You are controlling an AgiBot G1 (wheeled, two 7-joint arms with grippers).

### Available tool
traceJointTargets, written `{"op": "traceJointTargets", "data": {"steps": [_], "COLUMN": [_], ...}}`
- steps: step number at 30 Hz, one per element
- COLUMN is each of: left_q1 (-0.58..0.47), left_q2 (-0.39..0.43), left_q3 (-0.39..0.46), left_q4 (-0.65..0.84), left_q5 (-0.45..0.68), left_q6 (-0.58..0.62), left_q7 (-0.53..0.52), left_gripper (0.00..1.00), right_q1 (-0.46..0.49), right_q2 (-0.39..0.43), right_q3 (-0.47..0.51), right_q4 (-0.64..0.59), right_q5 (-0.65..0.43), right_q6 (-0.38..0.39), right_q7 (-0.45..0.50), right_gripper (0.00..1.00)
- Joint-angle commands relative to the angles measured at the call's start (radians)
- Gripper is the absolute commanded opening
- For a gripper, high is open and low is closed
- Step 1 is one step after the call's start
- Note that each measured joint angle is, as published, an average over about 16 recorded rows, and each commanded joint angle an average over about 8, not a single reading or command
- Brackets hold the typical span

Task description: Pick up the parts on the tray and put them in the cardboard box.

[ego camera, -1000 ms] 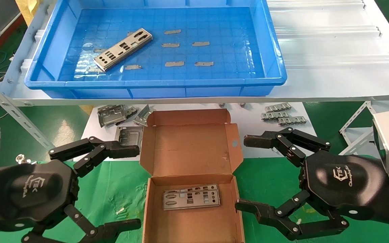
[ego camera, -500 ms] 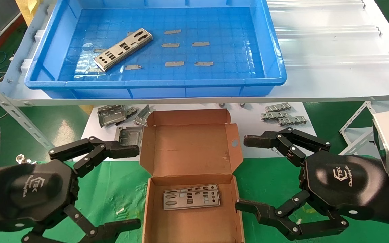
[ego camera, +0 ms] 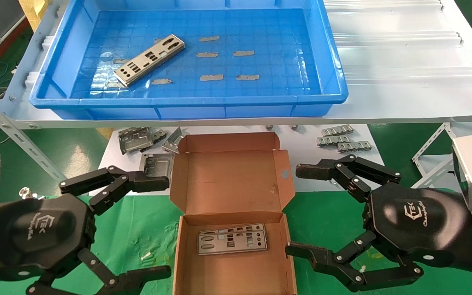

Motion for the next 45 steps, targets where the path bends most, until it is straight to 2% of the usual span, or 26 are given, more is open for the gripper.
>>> {"op": "traceJointTargets", "data": {"steps": [1,2,45], "left_q1": [0.0,0.0,0.0], "left_q2": [0.0,0.0,0.0], "left_q3": [0.0,0.0,0.0], "left_q4": [0.0,0.0,0.0], "left_q5": [0.0,0.0,0.0], "left_q6": [0.0,0.0,0.0], "left_q7": [0.0,0.0,0.0], "left_gripper": [1.0,1.0,1.0], "right_q1": [0.0,0.0,0.0], "right_q2": [0.0,0.0,0.0], "right_q3": [0.0,0.0,0.0], "right_q4": [0.0,0.0,0.0], "right_q5": [0.0,0.0,0.0], "right_q6": [0.0,0.0,0.0], "right_q7": [0.0,0.0,0.0], "right_gripper": [0.03,0.0,0.0]}}
